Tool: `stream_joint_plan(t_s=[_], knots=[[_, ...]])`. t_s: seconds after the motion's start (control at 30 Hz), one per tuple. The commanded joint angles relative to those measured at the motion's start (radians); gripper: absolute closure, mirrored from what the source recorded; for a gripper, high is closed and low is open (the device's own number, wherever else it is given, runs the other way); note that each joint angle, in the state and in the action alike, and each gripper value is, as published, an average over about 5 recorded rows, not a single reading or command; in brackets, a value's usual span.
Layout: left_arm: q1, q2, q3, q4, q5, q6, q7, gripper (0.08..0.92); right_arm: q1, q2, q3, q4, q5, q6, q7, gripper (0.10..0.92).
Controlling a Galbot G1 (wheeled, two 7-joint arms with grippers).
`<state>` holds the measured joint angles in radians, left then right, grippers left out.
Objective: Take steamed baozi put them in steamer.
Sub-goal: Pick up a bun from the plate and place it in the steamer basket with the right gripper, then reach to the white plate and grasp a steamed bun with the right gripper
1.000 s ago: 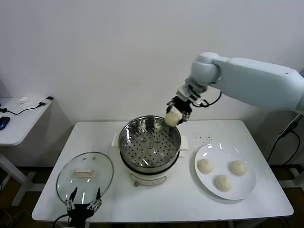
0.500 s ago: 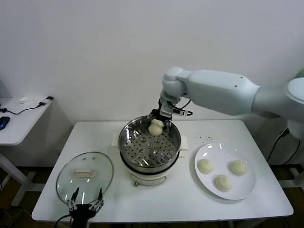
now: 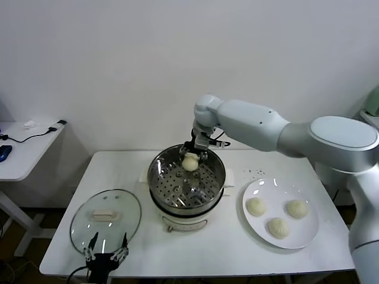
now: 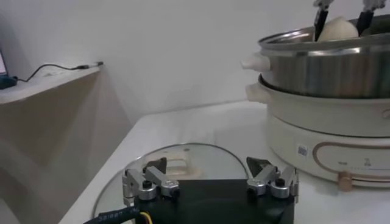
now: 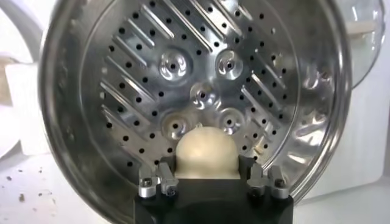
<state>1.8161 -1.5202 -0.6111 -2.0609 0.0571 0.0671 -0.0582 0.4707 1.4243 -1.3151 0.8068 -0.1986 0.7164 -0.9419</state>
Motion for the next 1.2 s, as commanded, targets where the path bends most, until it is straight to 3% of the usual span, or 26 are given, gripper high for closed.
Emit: stream_joint_plan(t_s=[0.03,0.43,0.77,1.0,1.2], knots=[[-0.001,0.001,0.001,0.001,-0.001,-0.001,-0.001,0.177,-0.043,0.060,0.016,-0.129,-0.046,0.052,0.015,0.370],[0.000,0.001,0.007,0.000,0.001,-0.003,-0.006,0.177,-0.019,0.073,0.007,-0.110,0.014,0.073,0.029,0.205],[0.003,0.000,0.024,-0.013,0.010,0.005,-0.004,0.177,0.269,-0.142,-0.107,0.223,0.394,0.009,-0.095,0.203],[0.004,0.001,0.028,-0.014,0.012,0.005,-0.004,0.177,0.488,-0.428,-0.377,0.417,0.757,-0.303,-0.137,0.203],[-0.001,0.001,0.030,-0.011,0.011,0.002,-0.004,0.177,0.561,-0.668,-0.579,0.569,0.773,-0.589,-0.082,0.203]])
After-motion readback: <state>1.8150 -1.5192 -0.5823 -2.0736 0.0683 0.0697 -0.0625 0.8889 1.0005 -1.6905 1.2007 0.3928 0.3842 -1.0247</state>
